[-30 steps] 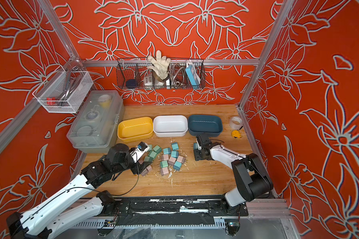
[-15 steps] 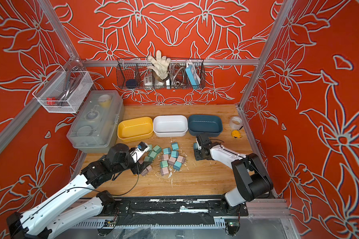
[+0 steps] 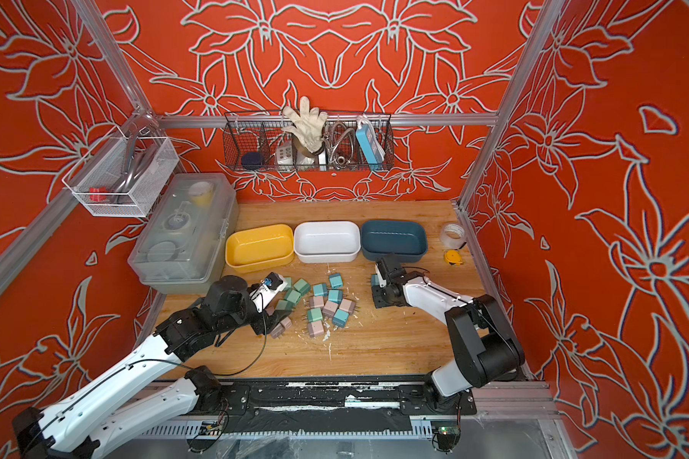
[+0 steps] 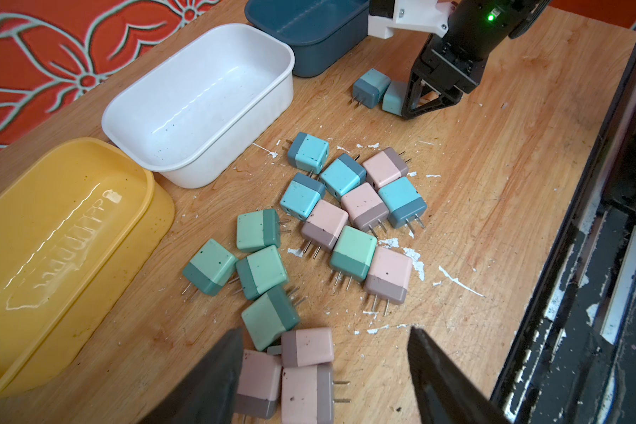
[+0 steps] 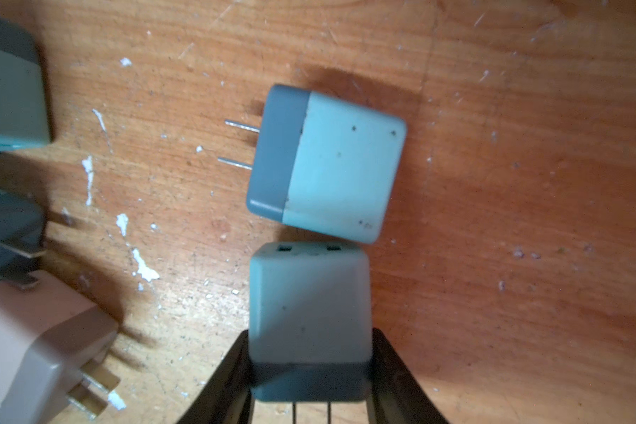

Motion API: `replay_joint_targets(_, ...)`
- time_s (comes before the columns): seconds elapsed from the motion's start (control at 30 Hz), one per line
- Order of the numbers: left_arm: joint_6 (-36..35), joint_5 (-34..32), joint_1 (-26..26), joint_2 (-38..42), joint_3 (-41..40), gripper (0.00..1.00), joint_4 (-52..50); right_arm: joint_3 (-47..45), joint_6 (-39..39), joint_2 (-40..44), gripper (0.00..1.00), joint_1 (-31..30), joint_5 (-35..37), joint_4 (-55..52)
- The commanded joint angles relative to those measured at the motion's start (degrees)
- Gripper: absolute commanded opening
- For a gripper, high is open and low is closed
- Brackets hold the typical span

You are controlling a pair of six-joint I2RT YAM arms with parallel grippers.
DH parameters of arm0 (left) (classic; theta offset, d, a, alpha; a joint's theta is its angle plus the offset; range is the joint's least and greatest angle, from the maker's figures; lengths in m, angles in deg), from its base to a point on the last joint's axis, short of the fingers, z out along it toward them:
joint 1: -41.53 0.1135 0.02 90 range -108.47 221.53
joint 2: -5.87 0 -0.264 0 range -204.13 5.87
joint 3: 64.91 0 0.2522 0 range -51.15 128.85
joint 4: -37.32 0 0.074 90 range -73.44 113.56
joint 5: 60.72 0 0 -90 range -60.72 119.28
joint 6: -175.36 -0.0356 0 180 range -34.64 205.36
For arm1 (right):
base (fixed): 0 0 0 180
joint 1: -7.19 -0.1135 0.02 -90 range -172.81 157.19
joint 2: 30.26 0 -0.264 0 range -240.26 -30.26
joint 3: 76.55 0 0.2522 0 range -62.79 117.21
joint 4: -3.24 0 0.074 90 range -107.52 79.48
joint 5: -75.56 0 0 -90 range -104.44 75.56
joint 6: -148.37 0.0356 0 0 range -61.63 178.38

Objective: Place the plugs by color into the storage box
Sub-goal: Pick up the plug from the center of the board, then place the plug in the storage box.

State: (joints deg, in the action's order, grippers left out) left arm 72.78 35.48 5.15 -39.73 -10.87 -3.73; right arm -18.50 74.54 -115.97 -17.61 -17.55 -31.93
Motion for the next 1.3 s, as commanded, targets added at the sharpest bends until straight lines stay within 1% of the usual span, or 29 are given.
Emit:
replay_joint_targets(0.0, 0.23, 0.74, -0.02, 0.08, -0.32, 0.71, 0.92, 1.48, 0.10, 2.96, 0.34, -0.20, -0.60, -2.34)
replay_joint_targets(0.2, 0.40, 0.99, -0.05, 0.00, -0.33, 0.71, 1.01, 1.98, -0.25, 6.98, 0.31, -0.23, -0.15, -4.51)
replay_joint_targets(0.33, 0.45, 1.46, -0.01, -0.19, -0.27, 0.71, 1.10, 2.95, -0.94, 10.33, 0.23, -0.18, -0.05, -5.58)
replay_joint_targets(0.4, 0.54, 1.69, -0.09, -0.27, -0.17, 0.71, 1.10, 2.99, -1.30, 12.26, 0.14, -0.16, 0.35, -4.80)
replay_joint_targets(0.47, 0.54, 1.71, -0.04, -0.36, -0.10, 0.71, 1.10, 2.90, -1.65, 14.15, 0.02, -0.16, 2.35, -3.33)
replay_joint_targets(0.5, 0.54, 1.75, -0.01, -0.36, -0.05, 0.71, 1.10, 2.84, -1.76, 14.83, 0.00, -0.16, 3.73, -2.59)
replay_joint_targets(0.63, 0.63, 2.02, -0.01, -0.53, -0.12, 0.71, 1.27, 3.88, -2.60, 15.50, 0.00, 0.09, 9.78, 0.42)
replay_joint_targets(0.8, 0.71, 2.11, -0.03, -0.80, -0.04, 0.71, 1.27, 8.12, -3.80, 11.50, 0.00, 2.76, 11.48, 1.27)
replay_joint_targets(0.93, 0.81, 2.38, -0.01, -0.89, -0.05, 0.71, 1.36, 11.99, -4.64, 7.32, 0.00, 6.98, 11.13, 1.74)
replay_joint_targets(1.07, 0.96, 2.59, -0.05, -0.64, 0.10, 0.71, 1.01, 16.37, -5.31, 1.20, 0.02, 10.84, 10.10, 3.50)
replay_joint_targets(1.1, 0.92, 2.55, -0.01, -0.34, -0.01, 0.70, 1.08, 18.00, -5.90, -0.79, 0.00, 11.44, 10.45, 3.90)
replay_joint_targets(1.27, 1.24, 4.15, -0.01, -0.24, -0.46, 0.71, 2.31, 23.73, -8.91, -8.34, 0.00, 13.47, 13.62, 7.08)
